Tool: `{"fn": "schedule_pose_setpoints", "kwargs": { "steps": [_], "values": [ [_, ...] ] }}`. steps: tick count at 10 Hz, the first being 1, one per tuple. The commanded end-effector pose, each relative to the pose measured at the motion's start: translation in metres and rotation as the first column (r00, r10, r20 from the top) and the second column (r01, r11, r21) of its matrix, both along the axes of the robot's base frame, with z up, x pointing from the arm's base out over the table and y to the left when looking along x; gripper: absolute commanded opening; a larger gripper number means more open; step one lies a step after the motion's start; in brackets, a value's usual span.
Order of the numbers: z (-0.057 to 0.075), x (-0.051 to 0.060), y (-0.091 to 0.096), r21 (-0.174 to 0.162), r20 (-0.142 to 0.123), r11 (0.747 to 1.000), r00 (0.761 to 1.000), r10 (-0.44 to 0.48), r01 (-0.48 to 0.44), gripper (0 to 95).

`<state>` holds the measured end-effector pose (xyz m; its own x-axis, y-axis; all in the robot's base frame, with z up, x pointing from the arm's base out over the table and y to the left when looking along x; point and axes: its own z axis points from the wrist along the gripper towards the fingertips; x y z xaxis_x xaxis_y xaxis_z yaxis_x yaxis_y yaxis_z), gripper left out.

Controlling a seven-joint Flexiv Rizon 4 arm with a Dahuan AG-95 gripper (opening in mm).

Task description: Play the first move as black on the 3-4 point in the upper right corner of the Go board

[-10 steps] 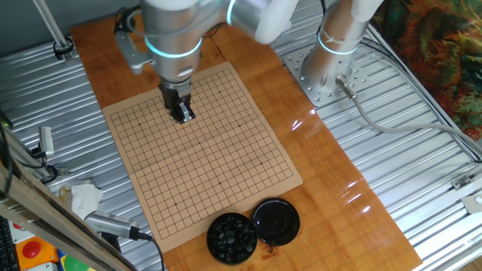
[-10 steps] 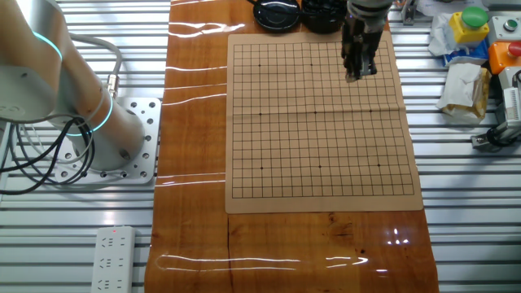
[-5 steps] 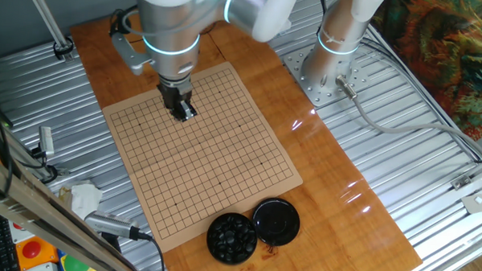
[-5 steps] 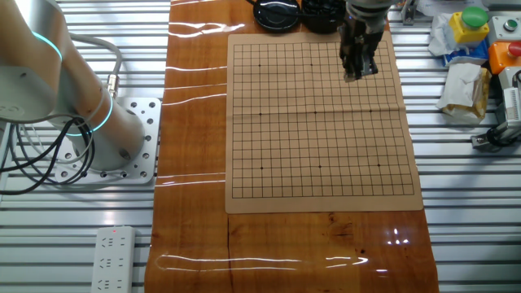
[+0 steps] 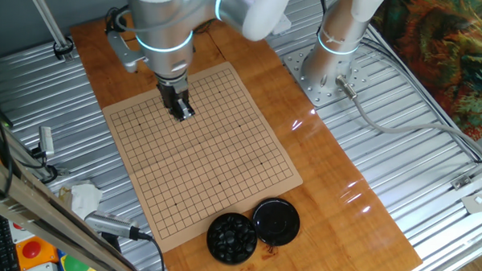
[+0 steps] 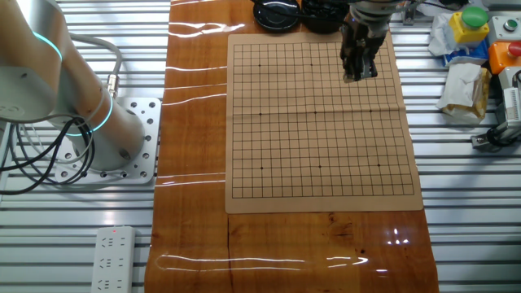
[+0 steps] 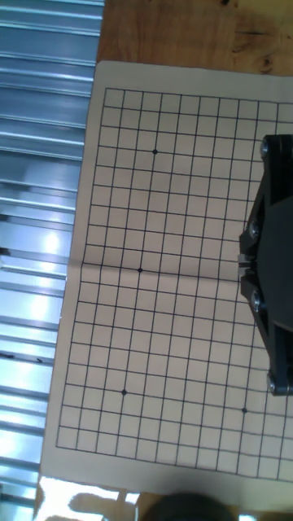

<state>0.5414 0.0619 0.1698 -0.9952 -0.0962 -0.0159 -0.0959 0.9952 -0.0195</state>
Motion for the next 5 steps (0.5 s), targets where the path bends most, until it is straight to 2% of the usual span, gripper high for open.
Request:
{"fn": "schedule_pose_setpoints", "kwargs": {
  "steps": [1,5],
  "values": [
    [0.0002,-0.0012,-0.0007,-0.007,0.019,1.000,1.000,-0.019,0.019,0.0],
    [0.0002,-0.0012,-0.0007,-0.008,0.014,1.000,1.000,-0.006,0.006,0.0]
  ]
}}
